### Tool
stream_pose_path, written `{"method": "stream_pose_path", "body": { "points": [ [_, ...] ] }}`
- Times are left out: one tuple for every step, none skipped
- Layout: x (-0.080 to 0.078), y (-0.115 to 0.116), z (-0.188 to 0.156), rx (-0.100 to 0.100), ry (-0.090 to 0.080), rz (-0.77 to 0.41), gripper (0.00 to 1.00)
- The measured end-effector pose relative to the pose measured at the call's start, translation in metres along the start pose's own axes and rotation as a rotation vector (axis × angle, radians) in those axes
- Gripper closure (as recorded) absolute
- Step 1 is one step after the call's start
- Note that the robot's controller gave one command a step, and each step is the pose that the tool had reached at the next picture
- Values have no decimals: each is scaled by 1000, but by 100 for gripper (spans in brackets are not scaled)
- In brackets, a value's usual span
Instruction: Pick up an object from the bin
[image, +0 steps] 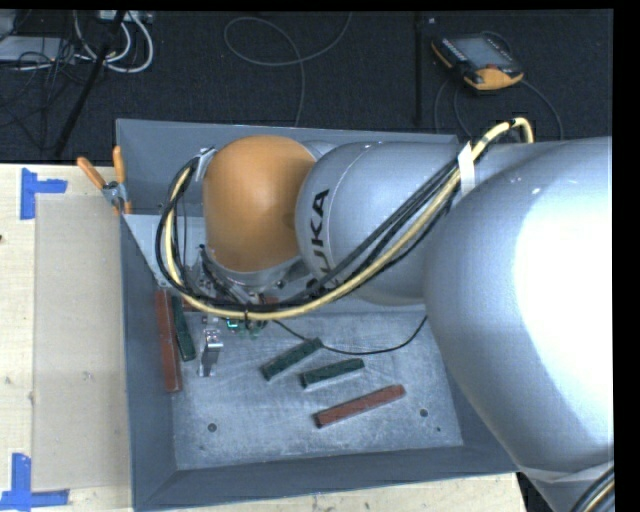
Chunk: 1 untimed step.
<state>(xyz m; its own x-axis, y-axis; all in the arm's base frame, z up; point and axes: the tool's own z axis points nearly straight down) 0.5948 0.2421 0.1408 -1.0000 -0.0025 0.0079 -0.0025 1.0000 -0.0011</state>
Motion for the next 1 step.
{"method": "stream_pose_path", "body": {
  "points": [
    [-2,-1,-5,-1,-7,3,0]
  ]
}}
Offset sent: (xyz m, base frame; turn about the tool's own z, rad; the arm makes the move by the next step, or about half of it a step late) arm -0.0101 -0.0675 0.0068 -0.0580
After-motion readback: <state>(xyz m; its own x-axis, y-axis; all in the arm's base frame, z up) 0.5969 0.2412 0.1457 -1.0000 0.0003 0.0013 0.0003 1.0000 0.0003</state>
